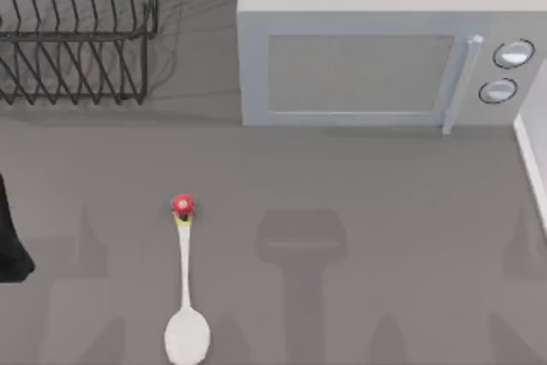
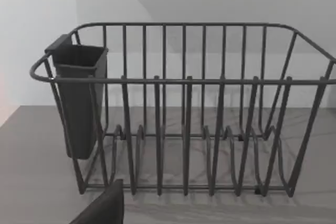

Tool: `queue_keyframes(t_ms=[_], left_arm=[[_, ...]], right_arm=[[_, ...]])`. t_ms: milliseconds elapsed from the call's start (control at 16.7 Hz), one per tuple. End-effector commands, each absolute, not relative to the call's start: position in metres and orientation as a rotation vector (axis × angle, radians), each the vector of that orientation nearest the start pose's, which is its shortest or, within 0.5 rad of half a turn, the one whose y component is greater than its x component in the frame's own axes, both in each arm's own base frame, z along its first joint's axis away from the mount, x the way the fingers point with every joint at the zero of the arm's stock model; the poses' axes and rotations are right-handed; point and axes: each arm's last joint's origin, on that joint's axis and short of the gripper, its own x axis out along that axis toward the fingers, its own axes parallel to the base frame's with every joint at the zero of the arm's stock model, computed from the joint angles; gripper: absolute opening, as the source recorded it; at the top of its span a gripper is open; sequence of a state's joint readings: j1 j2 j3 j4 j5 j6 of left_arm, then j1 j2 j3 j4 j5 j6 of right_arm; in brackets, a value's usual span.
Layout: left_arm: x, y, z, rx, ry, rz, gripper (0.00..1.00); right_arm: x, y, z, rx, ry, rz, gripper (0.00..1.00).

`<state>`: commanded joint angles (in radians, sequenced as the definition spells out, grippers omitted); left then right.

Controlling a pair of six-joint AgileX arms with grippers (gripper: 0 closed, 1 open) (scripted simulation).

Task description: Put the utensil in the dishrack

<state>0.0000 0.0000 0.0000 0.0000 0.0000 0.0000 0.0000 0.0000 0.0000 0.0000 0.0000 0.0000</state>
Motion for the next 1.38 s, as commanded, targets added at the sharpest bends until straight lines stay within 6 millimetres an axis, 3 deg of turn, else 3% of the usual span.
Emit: queue_keyframes(t_ms=[240, 600, 900, 1140, 1380], left_arm=[[0.106, -0.003, 0.166, -0.015, 0.025, -0.017, 1.0], [0.122, -0.018, 0.212, -0.13, 0.326, -0.115, 1.0], [0.177, -0.051, 0.233, -0.189, 0.823, -0.136, 1.0], [0.227, -0.093, 0.227, -0.169, 1.186, -0.082, 1.0], [0.263, -0.136, 0.212, -0.123, 1.419, -0.002, 1.0]], right_arm=[[0.106, -0.001, 0.16, 0.0, 0.0, 0.0, 1.0], [0.106, -0.001, 0.16, 0.0, 0.0, 0.0, 1.0], [0.106, -0.001, 0.16, 0.0, 0.0, 0.0, 1.0], [0.106, -0.001, 0.16, 0.0, 0.0, 0.0, 1.0], [0.106, -0.001, 0.16, 0.0, 0.0, 0.0, 1.0]])
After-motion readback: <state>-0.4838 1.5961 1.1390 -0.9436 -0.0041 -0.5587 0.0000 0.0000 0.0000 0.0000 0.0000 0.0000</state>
